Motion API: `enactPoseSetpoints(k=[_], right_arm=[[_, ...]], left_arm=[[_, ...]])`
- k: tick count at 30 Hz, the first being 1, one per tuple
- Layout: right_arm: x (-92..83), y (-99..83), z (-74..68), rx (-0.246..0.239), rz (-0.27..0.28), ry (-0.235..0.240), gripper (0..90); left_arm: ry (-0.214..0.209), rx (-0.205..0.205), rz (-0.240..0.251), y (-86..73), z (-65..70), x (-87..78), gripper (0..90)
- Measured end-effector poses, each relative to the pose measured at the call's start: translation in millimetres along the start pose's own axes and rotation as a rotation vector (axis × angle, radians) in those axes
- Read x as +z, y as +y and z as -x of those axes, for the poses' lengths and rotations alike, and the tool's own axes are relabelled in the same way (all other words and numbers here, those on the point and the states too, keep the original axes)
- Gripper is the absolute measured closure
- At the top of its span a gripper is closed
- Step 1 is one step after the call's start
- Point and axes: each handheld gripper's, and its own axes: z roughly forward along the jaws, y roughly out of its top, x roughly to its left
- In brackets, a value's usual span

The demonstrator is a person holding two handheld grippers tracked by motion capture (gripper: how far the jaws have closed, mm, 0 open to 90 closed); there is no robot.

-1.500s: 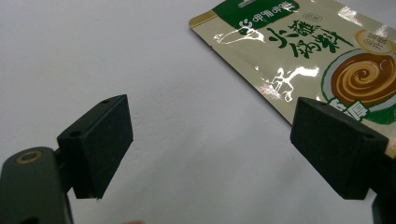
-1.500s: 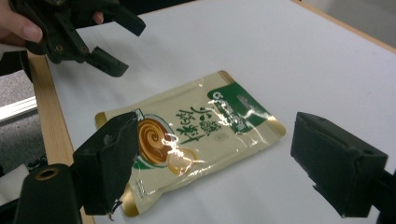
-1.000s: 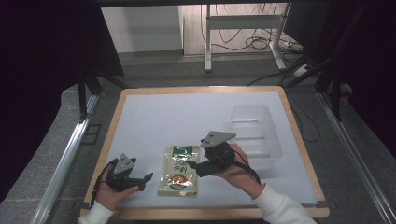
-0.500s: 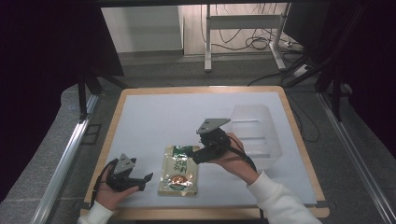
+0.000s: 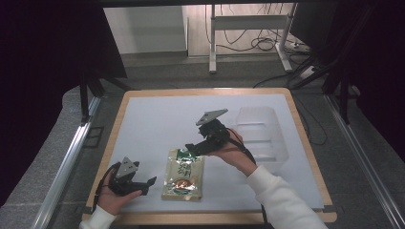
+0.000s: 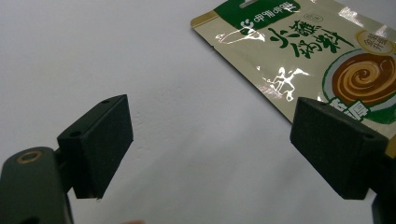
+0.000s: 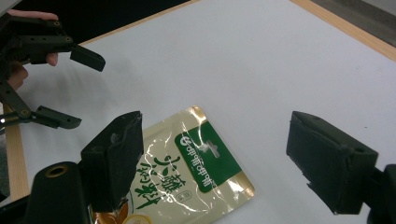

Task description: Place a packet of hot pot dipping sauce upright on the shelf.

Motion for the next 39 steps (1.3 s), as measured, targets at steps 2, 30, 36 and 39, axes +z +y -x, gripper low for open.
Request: enactPoseSetpoints(k=[2,30,36,39], right_arm=[[3.0,2.3,2.2,-0.001,-0.005,-0.004,19.3],[49.3,8.4,33.9,0.036,-0.129,-0.027,20.6],[64.8,3.0,38.9,0.055,-0.226,-0.004,22.8],[68.5,1.3,39.9,0.052,-0.245,0.006,23.6]], left_arm=[[-0.001,0.000,0.001,0.0,0.0,0.1,13.2],[0.002,0.001,-0.002,-0.2,-1.4,-1.3,13.4],[0.001,-0.003,0.004,-0.4,-1.7,-1.9,13.4],[0.000,-0.003,0.004,-0.4,-1.6,-1.8,13.4]])
